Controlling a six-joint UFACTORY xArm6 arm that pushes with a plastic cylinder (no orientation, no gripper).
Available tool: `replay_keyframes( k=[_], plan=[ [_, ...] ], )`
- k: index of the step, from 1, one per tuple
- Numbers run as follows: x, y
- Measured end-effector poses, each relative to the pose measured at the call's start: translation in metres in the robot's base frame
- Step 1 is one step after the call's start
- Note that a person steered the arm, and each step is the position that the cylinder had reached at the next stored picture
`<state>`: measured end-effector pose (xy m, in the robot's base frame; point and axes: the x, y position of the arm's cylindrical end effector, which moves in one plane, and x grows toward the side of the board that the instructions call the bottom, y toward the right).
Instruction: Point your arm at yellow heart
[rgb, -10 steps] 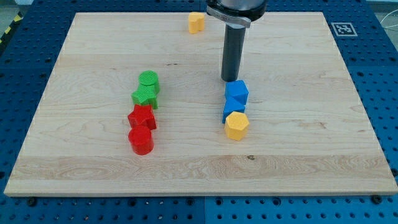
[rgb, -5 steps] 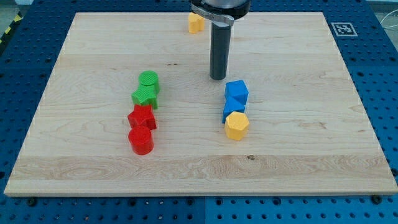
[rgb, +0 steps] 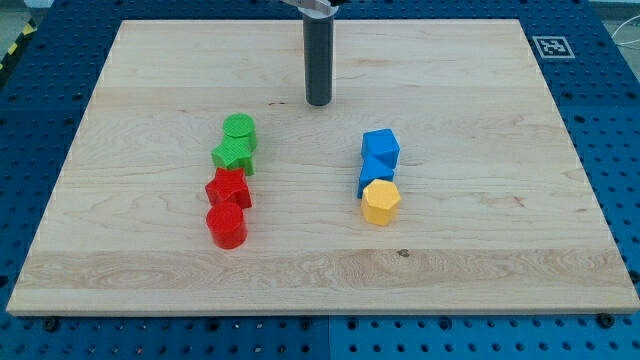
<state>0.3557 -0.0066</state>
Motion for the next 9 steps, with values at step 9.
replay_keyframes(
  k=[9],
  plan=[
    [-0.103,-0.073]
  ],
)
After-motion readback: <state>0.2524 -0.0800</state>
